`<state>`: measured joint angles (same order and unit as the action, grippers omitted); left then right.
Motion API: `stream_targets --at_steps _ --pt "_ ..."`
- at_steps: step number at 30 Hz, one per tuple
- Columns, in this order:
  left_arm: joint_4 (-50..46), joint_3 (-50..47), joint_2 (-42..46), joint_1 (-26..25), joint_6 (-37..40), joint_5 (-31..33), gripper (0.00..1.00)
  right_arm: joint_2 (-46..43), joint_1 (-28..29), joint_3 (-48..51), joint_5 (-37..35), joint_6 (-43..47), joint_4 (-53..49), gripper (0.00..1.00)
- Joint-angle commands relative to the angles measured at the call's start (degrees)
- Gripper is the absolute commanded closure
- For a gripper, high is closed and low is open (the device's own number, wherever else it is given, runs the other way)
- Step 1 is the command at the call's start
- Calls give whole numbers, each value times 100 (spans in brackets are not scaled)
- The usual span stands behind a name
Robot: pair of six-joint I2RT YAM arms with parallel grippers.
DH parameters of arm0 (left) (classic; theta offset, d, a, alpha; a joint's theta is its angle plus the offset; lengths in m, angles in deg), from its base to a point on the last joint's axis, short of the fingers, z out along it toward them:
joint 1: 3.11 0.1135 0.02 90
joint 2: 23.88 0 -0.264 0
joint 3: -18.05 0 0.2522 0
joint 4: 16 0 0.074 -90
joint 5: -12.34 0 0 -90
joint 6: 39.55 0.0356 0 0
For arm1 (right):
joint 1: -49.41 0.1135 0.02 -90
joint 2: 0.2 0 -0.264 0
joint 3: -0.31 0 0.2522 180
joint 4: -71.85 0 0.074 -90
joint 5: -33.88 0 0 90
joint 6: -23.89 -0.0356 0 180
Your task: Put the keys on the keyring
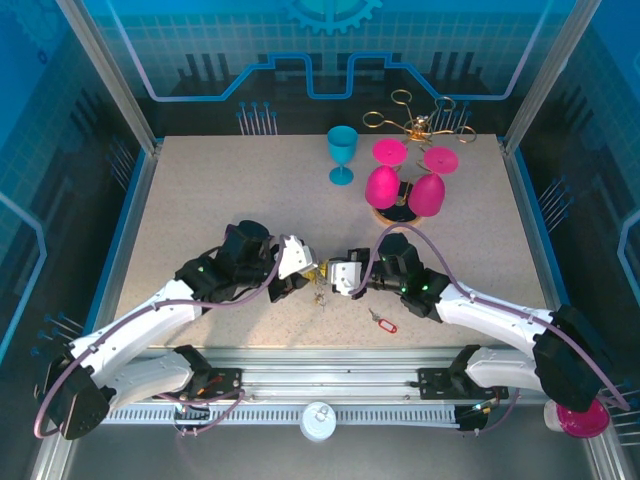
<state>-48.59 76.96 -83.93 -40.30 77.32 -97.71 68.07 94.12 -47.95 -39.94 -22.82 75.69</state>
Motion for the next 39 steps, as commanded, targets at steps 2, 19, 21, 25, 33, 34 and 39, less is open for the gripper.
stream_targets --at_steps 2,19,21,25,33,34,39 --pt "175 -43 -84 -16 -156 4 100 -81 108 -85 211 -84 314 100" --pt "112 28 -263 165 -595 125 100 -161 115 -25 250 -162 445 100" --pt "90 56 -301 220 -682 66 100 -167 117 -4 261 -170 487 100" --pt "142 54 -334 307 -805 -3 100 -174 113 22 283 -180 507 100" --pt "231 -37 -135 332 -572 -509 100 -128 117 -4 121 -163 437 100" --pt "225 -41 -110 328 -546 -553 100 -122 120 -12 106 -155 420 100" --pt "222 -70 -56 332 -527 -583 100 -116 126 -17 132 -154 428 100"
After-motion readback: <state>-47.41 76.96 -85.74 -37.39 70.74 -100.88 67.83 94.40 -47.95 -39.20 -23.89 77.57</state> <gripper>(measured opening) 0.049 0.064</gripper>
